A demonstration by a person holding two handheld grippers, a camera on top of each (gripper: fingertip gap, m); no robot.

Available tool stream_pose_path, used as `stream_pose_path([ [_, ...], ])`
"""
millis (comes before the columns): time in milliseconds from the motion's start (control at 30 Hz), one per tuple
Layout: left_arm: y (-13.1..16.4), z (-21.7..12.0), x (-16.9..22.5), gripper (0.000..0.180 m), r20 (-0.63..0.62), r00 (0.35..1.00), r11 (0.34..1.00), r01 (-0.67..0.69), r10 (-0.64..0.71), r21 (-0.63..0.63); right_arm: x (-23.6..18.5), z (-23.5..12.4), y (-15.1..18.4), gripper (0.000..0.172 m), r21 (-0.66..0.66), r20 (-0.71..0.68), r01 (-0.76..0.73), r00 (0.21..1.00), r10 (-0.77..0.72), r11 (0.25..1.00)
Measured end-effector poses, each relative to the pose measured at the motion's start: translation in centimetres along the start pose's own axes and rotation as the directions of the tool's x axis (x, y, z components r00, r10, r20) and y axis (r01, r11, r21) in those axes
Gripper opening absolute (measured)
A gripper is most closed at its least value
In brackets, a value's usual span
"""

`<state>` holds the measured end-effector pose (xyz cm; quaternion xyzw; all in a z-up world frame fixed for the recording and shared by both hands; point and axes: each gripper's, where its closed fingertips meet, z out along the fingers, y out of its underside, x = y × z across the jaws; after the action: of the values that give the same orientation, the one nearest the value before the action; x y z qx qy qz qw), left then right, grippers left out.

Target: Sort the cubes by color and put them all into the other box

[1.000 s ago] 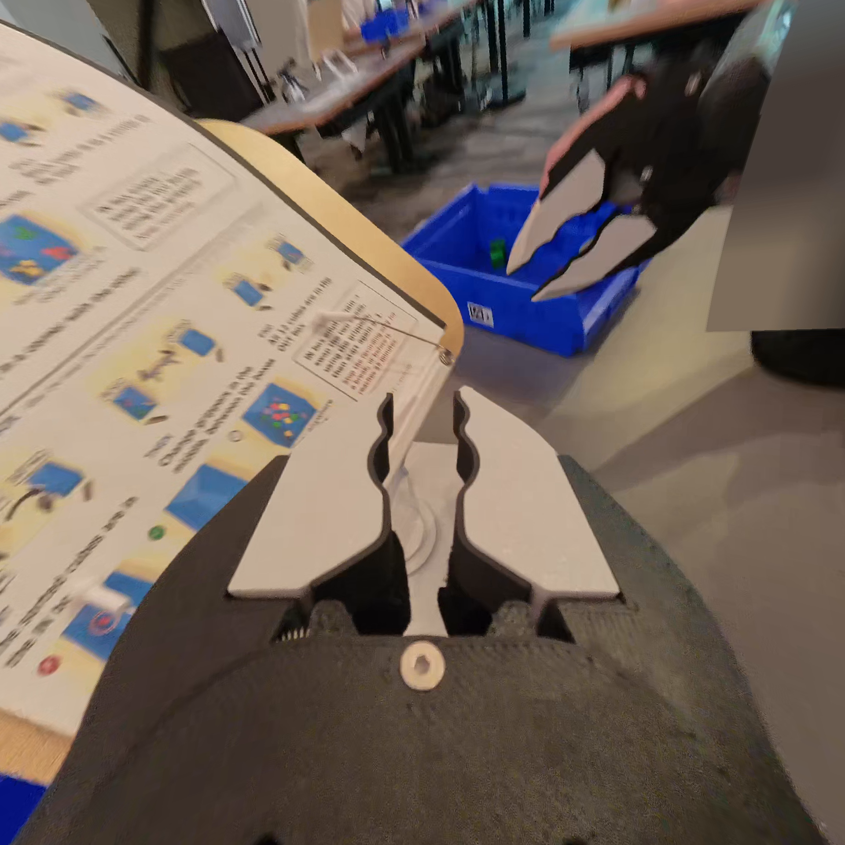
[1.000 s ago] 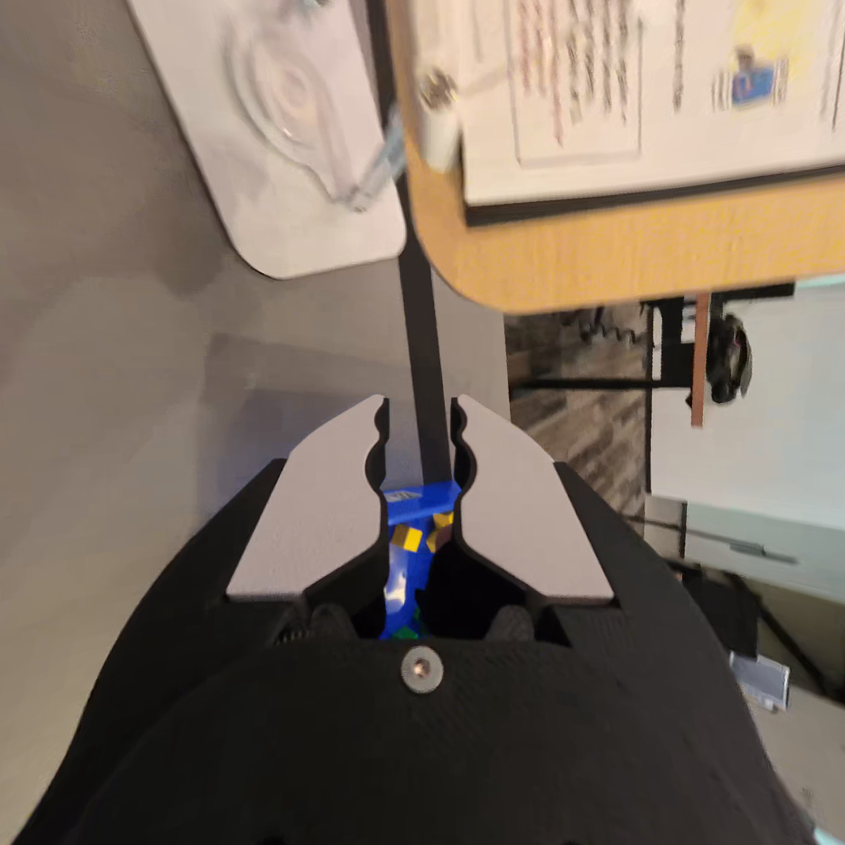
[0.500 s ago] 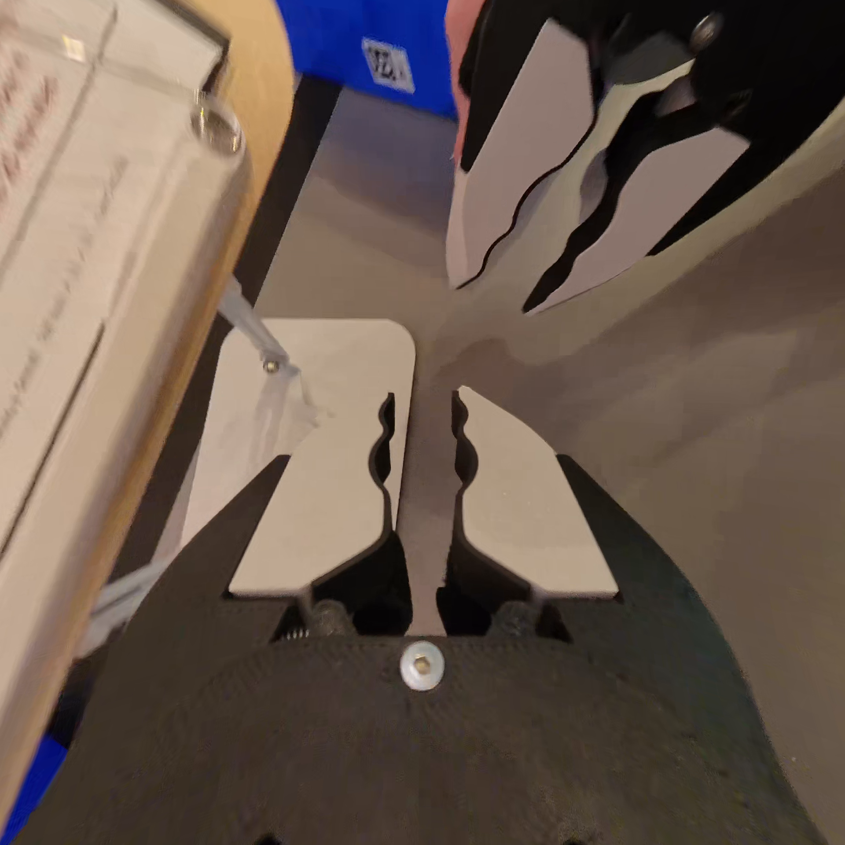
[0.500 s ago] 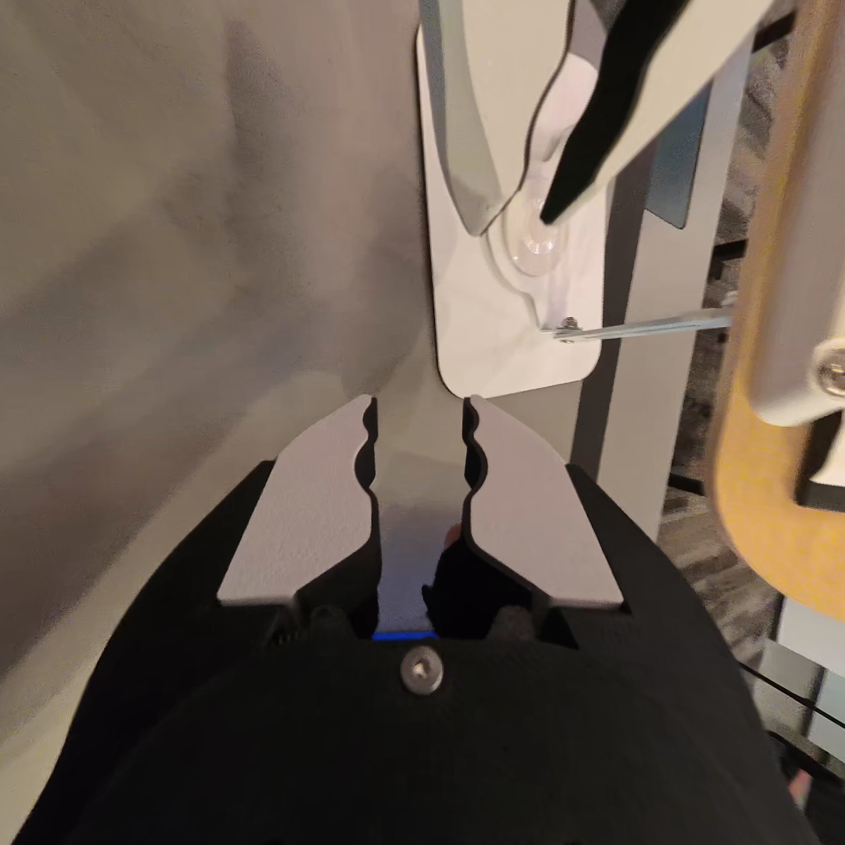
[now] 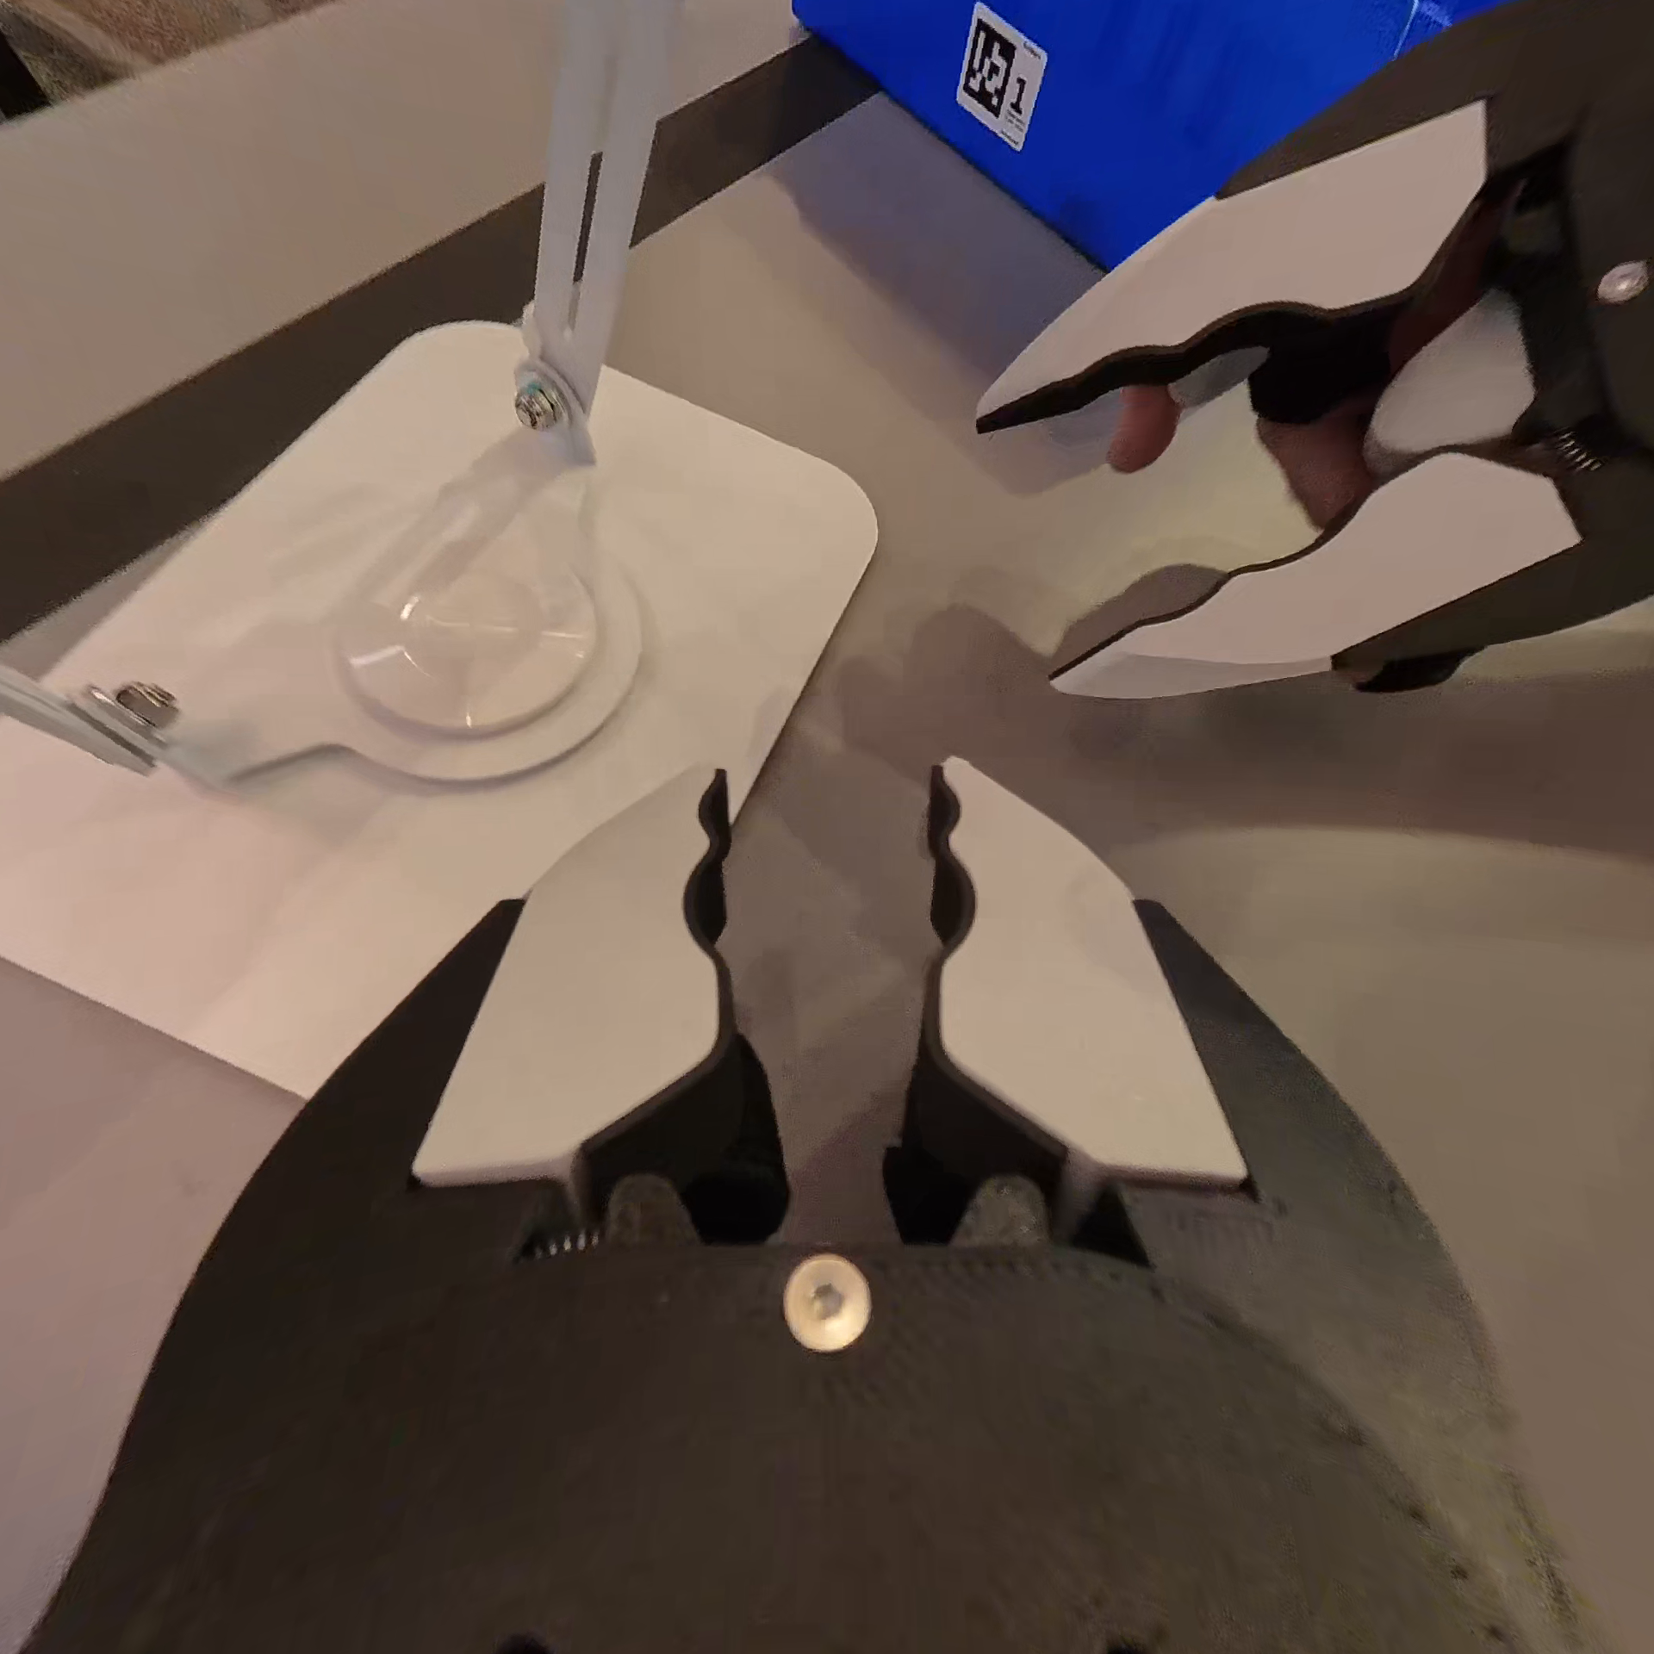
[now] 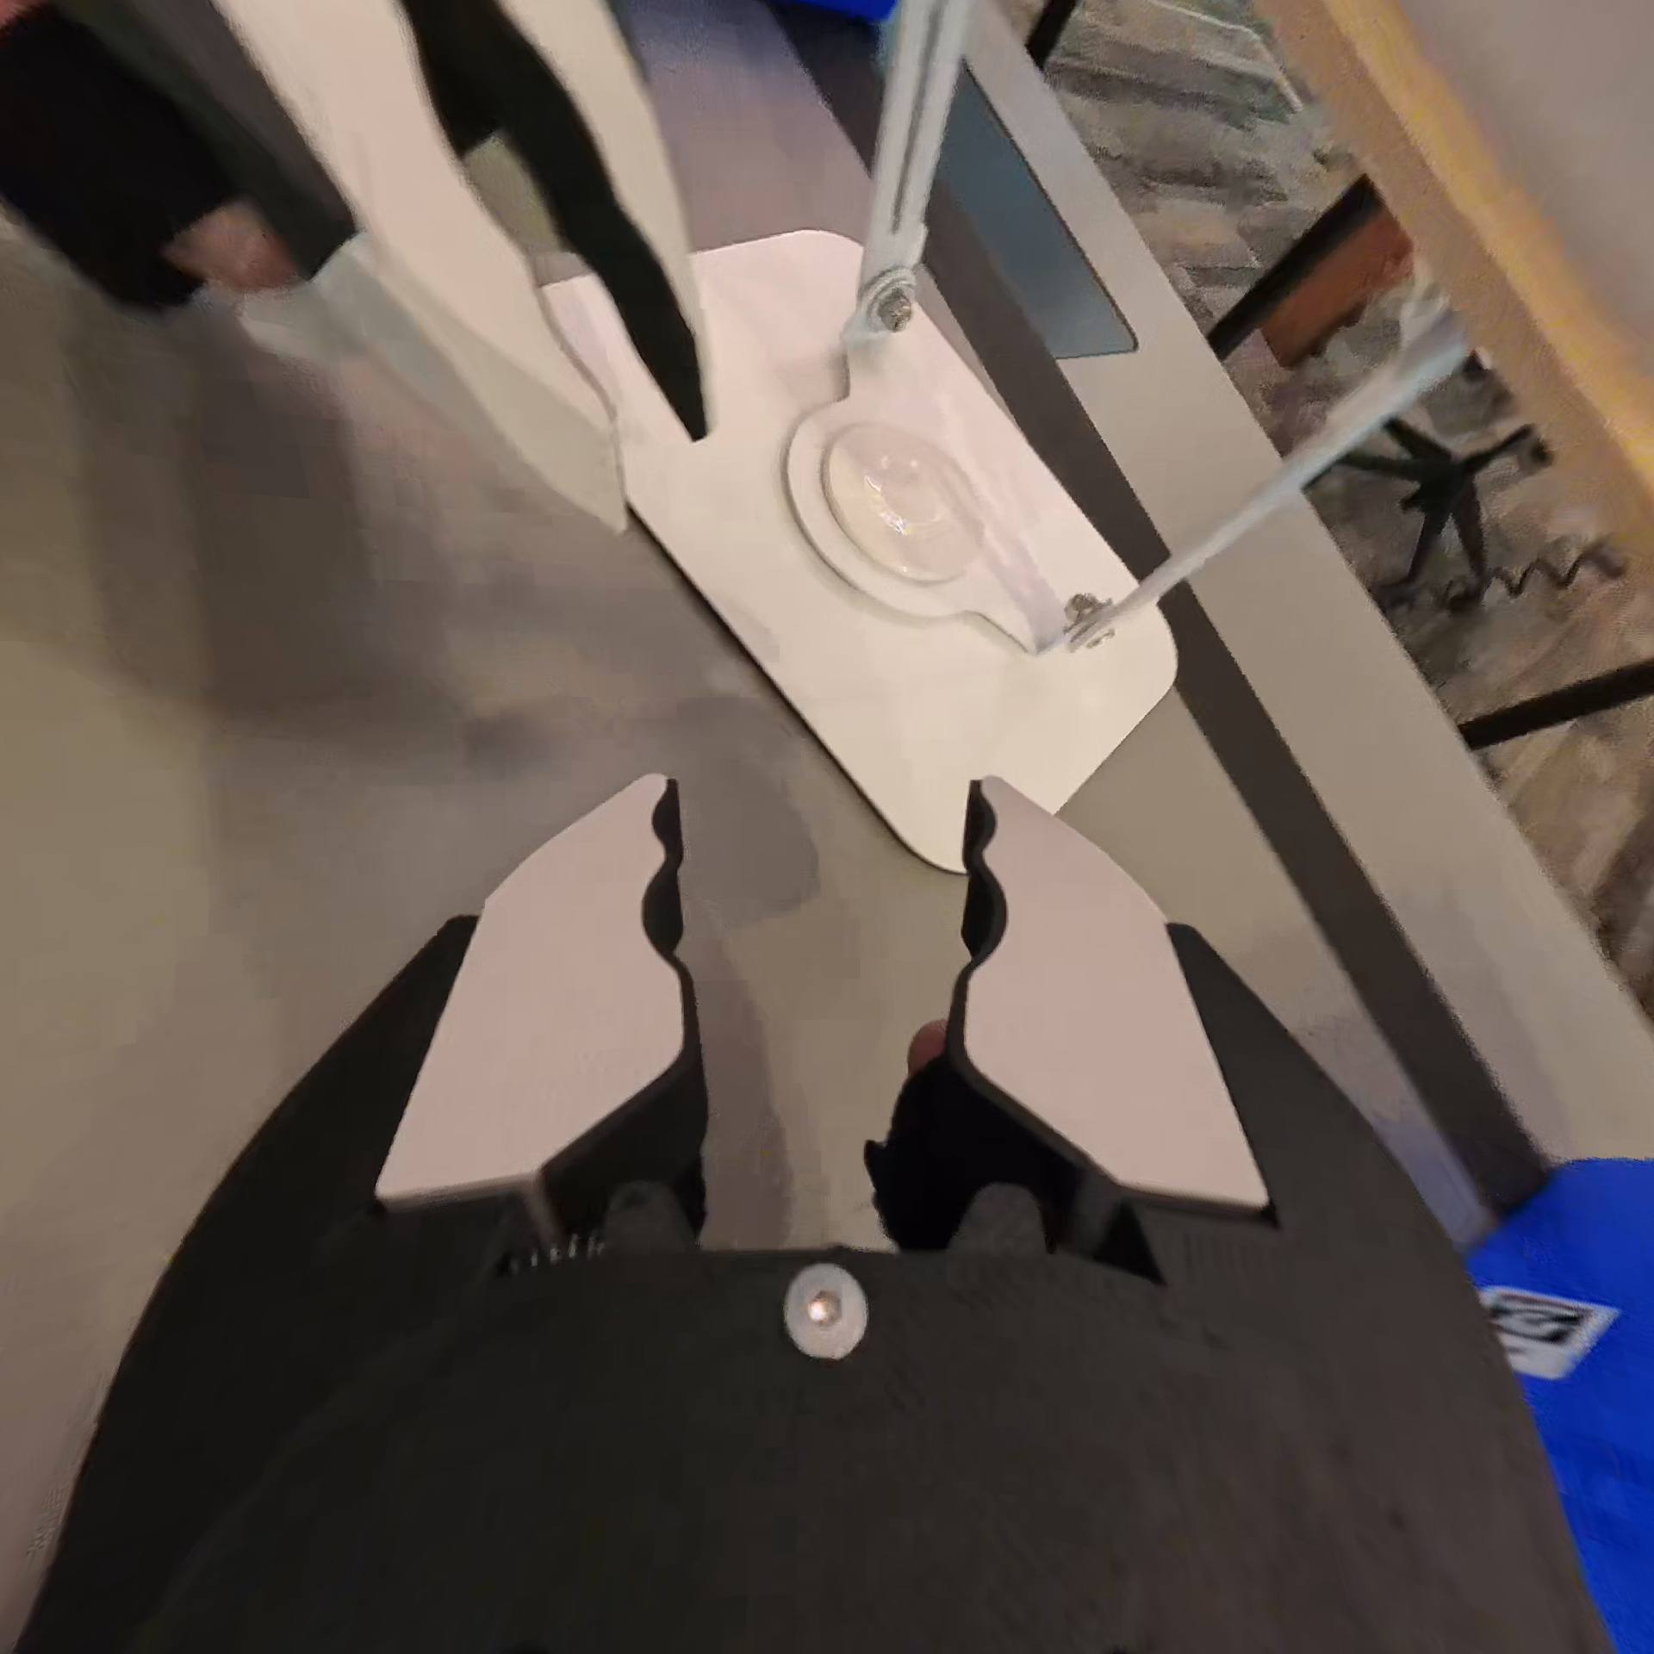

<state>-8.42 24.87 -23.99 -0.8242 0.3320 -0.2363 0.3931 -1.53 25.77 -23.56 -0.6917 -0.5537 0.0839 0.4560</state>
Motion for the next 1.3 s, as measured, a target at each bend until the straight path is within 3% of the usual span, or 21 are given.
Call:
stream_pose_path([
  [33, 0.3, 0.1, 0.1, 0.049, 0.000, 1.000, 1.000, 0.012, -0.012, -0.003, -0.1, 0.2, 0.2, 0.062, 0.026, -0.005, -0.052, 0.999, 0.052, 0.998],
  [167, 1.6, 0.5, -0.9, 0.064, 0.057, 0.998, 0.997, -0.029, 0.033, -0.065, -0.9, 1.5, 1.4, 0.077, 0.011, 0.053, -0.198, 0.979, 0.197, 0.980],
  [300, 2.4, 1.4, 0.1, 0.065, -0.034, 0.998, 0.994, 0.058, -0.061, -0.088, -1.4, 2.2, 2.5, 0.088, -0.056, 0.041, -0.171, 0.984, 0.173, 0.984],
  [733, 3.4, 2.3, 1.0, 0.061, -0.062, 0.996, 0.985, 0.060, -0.071, -0.159, -3.1, 2.3, 3.4, 0.067, -0.150, 0.223, -0.255, 0.932, 0.284, 0.955],
  [1300, 3.2, 2.1, 1.3, 0.060, -0.131, 0.985, 0.984, 0.090, -0.110, -0.152, -3.6, 2.1, 3.4, 0.075, -0.153, 0.260, -0.239, 0.926, 0.272, 0.959],
])
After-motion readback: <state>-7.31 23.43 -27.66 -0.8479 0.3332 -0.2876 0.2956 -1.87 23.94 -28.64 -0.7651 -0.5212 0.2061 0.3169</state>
